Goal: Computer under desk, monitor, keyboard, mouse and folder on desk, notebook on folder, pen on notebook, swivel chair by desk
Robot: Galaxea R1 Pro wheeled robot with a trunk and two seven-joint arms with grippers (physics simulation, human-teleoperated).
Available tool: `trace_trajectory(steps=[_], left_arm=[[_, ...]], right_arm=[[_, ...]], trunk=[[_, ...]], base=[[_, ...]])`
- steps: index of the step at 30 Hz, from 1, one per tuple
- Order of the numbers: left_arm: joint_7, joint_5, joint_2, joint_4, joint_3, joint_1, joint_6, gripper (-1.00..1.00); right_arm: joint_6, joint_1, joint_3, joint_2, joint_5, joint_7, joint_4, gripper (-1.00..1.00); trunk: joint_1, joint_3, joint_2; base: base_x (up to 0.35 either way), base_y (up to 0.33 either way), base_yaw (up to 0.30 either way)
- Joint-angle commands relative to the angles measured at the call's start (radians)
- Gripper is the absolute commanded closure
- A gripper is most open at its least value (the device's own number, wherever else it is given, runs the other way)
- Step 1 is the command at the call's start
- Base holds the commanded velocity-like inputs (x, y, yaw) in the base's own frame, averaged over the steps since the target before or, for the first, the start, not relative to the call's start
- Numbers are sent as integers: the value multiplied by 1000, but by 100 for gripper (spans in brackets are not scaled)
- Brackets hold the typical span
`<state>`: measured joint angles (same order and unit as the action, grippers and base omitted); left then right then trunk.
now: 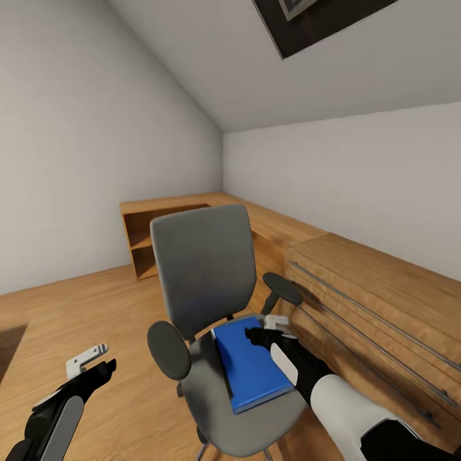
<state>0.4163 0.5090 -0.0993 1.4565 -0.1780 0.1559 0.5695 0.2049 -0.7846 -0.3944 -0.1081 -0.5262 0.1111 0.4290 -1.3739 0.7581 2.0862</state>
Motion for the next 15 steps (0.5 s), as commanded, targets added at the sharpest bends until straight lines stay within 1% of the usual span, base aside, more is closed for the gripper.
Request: trace_trajectory(steps=[1, 3, 5, 9, 12, 15], left_arm=[[9, 11, 0, 2, 0, 1, 3, -100], [9, 14, 0, 4, 0, 1, 3, -100], [9, 16, 0, 10, 0, 1, 3, -100], [9, 22, 2, 63, 1, 2, 5, -100], [9, 23, 2, 74, 1, 2, 6, -100], [9, 23, 3, 77, 2, 2, 6, -100]], right_arm=[[12, -1, -8, 1, -9, 9, 2, -100], [36, -1, -5, 2, -9, 10, 2, -100], [41, -1, 0, 3, -10, 10, 2, -100], [51, -1, 28, 5, -9, 10, 3, -100], [52, -1, 33, 6, -9, 10, 3, -100], [53, -2, 34, 9, -9, 10, 3, -100]], trunk=[[-4, 4, 8], [-11, 11, 22], [-19, 17, 36], [-34, 29, 64], [-46, 39, 85], [-46, 39, 85]], base=[[0, 0, 0], [0, 0, 0], [0, 0, 0], [0, 0, 0], [0, 0, 0], [0, 0, 0]])
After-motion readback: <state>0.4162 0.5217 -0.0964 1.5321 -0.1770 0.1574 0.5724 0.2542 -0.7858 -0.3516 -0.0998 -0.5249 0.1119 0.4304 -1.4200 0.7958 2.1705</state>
